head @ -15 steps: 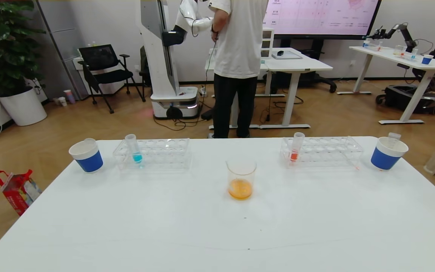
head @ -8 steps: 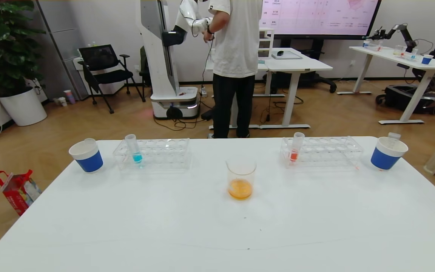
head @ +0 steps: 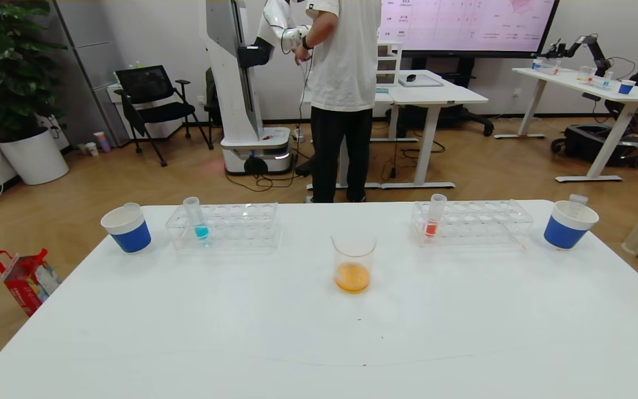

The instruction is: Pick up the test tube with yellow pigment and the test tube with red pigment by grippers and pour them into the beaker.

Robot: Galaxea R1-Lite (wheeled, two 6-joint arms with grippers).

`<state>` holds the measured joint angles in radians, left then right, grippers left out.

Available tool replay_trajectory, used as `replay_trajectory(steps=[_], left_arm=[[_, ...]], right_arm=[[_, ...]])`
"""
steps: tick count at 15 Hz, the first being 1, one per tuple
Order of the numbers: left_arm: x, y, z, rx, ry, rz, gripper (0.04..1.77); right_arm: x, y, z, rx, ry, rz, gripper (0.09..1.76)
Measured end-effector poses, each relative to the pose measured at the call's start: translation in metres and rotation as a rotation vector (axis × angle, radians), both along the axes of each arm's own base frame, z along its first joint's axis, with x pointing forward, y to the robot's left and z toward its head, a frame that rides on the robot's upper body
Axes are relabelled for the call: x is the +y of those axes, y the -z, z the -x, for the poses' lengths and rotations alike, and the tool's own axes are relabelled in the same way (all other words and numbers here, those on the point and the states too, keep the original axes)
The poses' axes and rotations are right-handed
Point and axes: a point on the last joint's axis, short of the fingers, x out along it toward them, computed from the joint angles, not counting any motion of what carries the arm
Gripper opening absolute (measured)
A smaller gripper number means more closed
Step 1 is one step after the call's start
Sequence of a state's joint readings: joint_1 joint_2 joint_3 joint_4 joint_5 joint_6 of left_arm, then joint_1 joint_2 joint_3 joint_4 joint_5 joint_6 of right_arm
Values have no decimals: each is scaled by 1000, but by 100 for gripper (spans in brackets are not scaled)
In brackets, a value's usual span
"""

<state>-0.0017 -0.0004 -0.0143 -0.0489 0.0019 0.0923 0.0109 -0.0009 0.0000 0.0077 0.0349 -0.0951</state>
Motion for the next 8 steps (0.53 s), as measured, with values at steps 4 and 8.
replay_trajectory(steps=[4, 8], left_arm=[[-1, 9, -1, 65, 24, 8, 175], [0, 9, -1, 64, 18, 45, 175]], right_arm=[[0, 0, 0, 0, 0, 0, 174], [0, 0, 0, 0, 0, 0, 174]])
